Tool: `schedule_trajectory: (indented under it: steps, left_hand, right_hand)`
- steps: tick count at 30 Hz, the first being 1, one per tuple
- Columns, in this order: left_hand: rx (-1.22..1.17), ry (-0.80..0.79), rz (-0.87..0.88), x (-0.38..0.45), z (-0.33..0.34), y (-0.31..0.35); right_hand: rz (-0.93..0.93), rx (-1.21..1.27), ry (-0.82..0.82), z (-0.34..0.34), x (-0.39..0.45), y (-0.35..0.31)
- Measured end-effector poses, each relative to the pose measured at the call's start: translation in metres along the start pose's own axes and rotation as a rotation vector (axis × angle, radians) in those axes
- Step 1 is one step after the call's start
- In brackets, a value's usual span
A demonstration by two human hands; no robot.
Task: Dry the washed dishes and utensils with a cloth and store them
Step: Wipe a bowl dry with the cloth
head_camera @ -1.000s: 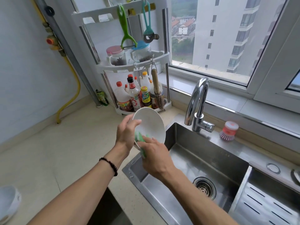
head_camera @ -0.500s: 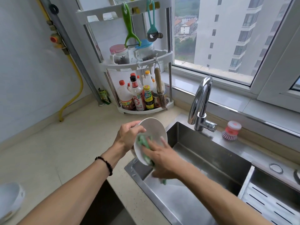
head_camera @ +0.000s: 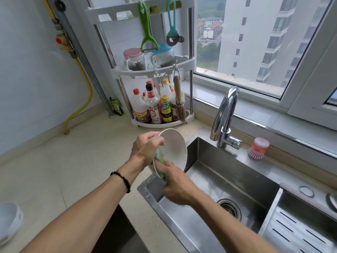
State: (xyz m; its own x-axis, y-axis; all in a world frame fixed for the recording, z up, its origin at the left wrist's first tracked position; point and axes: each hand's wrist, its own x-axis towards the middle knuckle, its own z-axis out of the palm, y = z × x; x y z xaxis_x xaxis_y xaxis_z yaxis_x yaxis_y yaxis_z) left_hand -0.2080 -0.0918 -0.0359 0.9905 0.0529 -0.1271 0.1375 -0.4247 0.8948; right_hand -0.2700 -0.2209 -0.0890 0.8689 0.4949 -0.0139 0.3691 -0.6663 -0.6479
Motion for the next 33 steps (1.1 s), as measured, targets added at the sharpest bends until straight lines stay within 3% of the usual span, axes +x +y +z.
schedule_trajectory:
  steps: [3,5,7,10,12,17,22,24,27,30,33]
  left_hand:
    - [0.032,-0.072,0.006,0.001,-0.005,0.003]
    - [0.061,-0.166,-0.012,0.001,-0.01,0.006]
    - [0.061,-0.163,-0.024,-0.001,-0.009,0.006]
    - [0.026,-0.031,-0.036,-0.003,-0.002,0.007]
    - [0.023,-0.037,-0.03,-0.002,-0.003,0.009]
    - [0.12,-0.312,-0.159,0.002,-0.024,0.011]
    - [-0.168,-0.428,-0.177,0.003,-0.025,0.014]
    - [-0.229,-0.361,-0.112,-0.002,-0.015,0.006]
    - [-0.359,-0.14,-0.041,-0.013,0.01,0.001]
    - [-0.309,0.028,0.018,-0.007,0.013,0.002]
    - [-0.119,-0.031,0.049,-0.004,0.002,0.004]
  right_hand:
    - [-0.114,-0.004,0.0,0.005,-0.001,0.004]
    - [-0.088,-0.222,0.007,-0.003,-0.003,0.021]
    - [-0.038,-0.325,0.056,-0.007,-0.003,0.031]
    - [0.016,-0.104,0.028,0.001,0.002,0.004]
    - [-0.034,-0.006,-0.013,0.004,0.0,-0.002]
    - [-0.191,-0.384,0.081,-0.013,-0.007,0.033]
    - [-0.117,-0.451,0.229,-0.016,0.002,0.03]
    - [-0.043,-0.378,0.294,-0.021,0.008,0.022]
    - [0.035,-0.226,0.334,-0.024,0.019,-0.004]
    - [-0.021,-0.088,0.205,-0.021,0.013,-0.012]
    - [-0.049,-0.369,0.054,-0.031,0.001,0.016]
